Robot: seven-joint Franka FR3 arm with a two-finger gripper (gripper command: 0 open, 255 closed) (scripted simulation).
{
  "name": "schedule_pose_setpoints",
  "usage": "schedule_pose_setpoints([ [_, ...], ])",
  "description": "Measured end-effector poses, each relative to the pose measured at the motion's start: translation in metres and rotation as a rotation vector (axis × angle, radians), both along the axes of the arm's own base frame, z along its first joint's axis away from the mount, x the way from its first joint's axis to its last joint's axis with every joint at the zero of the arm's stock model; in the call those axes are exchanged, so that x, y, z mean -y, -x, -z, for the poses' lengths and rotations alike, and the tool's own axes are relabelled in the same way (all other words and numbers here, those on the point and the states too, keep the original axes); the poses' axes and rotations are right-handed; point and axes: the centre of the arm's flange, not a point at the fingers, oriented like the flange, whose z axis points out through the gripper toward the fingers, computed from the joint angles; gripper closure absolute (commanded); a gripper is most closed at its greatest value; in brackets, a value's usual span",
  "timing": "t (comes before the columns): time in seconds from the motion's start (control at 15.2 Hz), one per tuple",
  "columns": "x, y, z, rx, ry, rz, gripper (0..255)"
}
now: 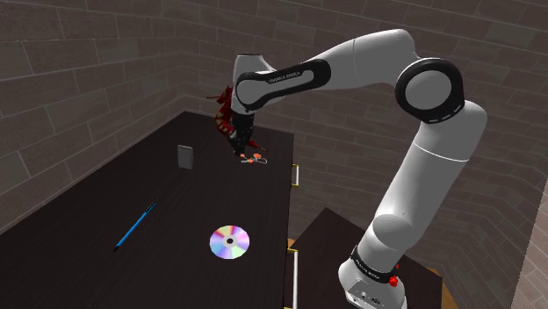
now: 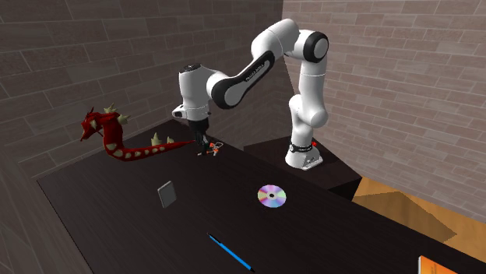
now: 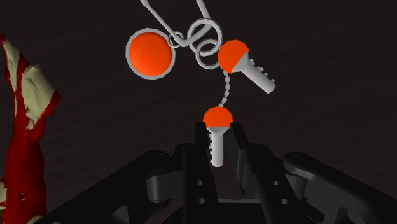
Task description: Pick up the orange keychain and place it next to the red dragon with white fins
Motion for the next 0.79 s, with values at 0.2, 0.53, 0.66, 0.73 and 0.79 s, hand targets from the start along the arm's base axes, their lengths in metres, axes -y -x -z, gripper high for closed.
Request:
schedule_pose_setpoints([
  [0.2,0.0,0.0,0.016,0.0,0.0,0.0,255],
  [0.53,0.0,-0.001,0.041,0.0,0.0,0.0,255],
  [0.66,0.002,-0.001,0.052,0.0,0.0,0.0,255],
  [0.73,0.002,-0.001,0.057,0.0,0.0,0.0,255],
  [0.79,0.001,-0.001,0.063,0.0,0.0,0.0,255],
])
